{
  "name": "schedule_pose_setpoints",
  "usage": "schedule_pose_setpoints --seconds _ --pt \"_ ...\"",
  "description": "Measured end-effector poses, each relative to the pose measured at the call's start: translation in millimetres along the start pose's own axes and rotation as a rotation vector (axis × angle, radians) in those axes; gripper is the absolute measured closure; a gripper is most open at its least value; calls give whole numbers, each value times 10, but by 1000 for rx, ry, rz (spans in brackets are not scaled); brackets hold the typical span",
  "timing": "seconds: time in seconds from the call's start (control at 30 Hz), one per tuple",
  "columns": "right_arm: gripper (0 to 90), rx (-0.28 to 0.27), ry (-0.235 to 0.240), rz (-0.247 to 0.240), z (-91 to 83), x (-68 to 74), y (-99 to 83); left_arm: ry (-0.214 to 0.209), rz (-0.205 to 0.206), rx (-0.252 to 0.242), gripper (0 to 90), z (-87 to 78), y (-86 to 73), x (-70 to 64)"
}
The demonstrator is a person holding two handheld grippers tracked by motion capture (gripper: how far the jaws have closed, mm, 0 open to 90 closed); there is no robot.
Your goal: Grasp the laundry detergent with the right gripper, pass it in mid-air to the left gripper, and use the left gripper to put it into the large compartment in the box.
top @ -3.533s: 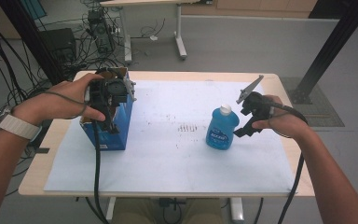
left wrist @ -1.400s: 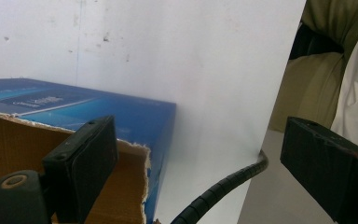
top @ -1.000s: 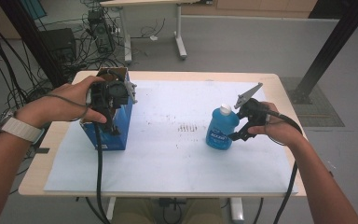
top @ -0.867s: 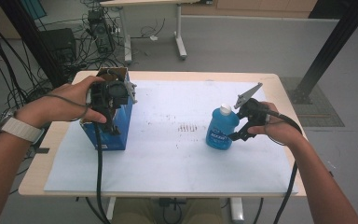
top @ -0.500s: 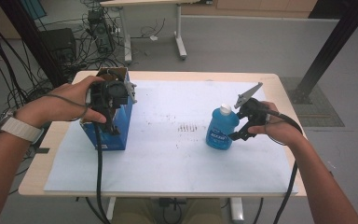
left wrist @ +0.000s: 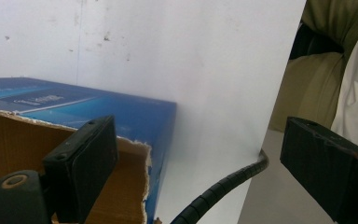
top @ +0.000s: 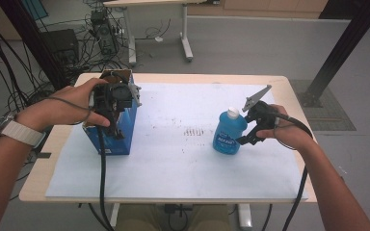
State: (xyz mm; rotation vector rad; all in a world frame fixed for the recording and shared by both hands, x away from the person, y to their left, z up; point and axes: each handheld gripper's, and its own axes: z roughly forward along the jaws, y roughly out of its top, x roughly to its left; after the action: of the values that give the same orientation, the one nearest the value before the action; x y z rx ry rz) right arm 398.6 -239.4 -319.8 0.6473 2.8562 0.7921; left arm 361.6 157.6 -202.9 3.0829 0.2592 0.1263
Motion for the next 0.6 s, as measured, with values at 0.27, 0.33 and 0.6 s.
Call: schedule_pose_setpoints --seconds 0.27,0.33,0.6 --pt "65 0 -3 3 -1 1 5 0 -3 -2 117 -5 -10 -4" --pt "65 0 -2 3 -3 2 6 2 -5 -2 117 -4 -10 -6" --pt "65 2 -3 0 -3 -4 14 3 -5 -4 117 -5 -16 -2"
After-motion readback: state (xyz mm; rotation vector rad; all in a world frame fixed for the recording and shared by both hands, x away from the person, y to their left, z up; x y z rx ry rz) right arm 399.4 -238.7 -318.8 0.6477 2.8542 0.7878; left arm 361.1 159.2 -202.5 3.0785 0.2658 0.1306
